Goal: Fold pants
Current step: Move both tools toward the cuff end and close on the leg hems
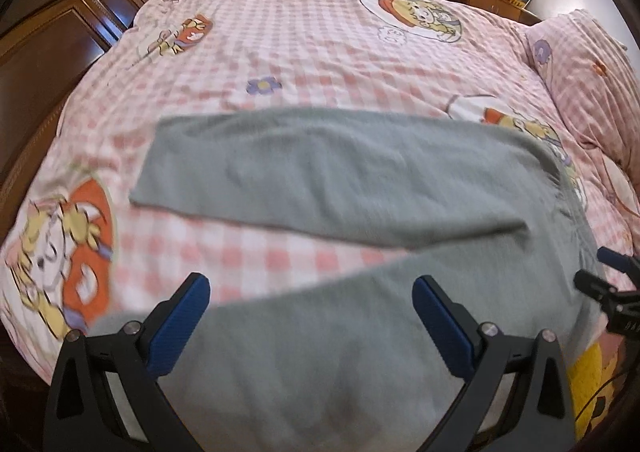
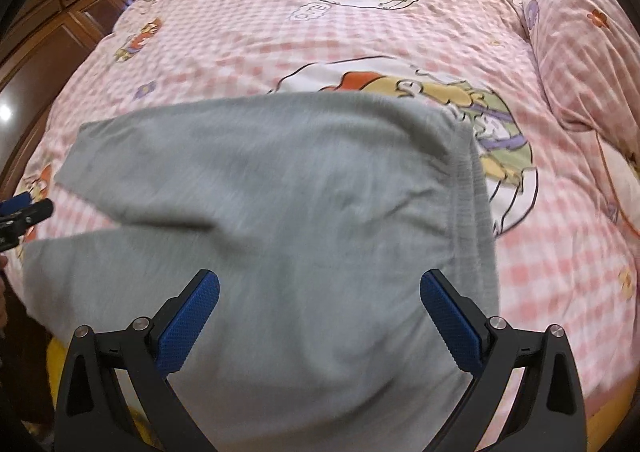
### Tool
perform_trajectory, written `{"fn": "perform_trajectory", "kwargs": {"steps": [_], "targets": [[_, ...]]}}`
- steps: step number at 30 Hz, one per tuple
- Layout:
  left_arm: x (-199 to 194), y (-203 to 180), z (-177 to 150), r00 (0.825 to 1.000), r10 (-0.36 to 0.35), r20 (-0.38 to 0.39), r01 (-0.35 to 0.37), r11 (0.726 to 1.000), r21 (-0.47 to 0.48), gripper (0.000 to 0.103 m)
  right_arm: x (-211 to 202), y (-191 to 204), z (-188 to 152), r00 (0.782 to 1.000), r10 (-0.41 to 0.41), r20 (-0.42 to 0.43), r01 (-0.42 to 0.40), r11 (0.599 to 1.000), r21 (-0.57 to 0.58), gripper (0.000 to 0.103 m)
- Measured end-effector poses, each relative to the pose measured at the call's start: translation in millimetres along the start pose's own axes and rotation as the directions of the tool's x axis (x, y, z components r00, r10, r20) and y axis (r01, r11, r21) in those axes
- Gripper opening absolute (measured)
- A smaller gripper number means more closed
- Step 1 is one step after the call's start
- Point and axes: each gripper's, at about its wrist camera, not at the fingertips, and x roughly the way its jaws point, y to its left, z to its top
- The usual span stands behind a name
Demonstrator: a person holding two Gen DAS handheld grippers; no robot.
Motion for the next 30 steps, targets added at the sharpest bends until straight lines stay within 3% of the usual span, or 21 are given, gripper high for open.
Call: {"fn": "perform_trajectory", "kwargs": {"steps": [8, 15, 30], "targets": [[30, 37, 53, 0.999, 0.03, -0.034, -0.029, 0.999, 0.013, 0.103, 33, -27, 50, 0.999, 0.005, -0.04, -0.003, 0.999, 0.051, 0.102], [64, 78, 90, 0.996, 0.057, -0.065, -0.059, 0.998, -0.038, 0.103, 66, -42, 82, 0.997, -0.03, -0.078, 0.034, 0.998, 0.051, 0.102], [150, 142, 138, 0.98, 0.126, -0.156, -0.145, 0.982, -0.118, 0.103, 133, -50, 130, 0.985, -0.042, -0.165, 0.039, 0.999, -0.025, 0.102]]}}
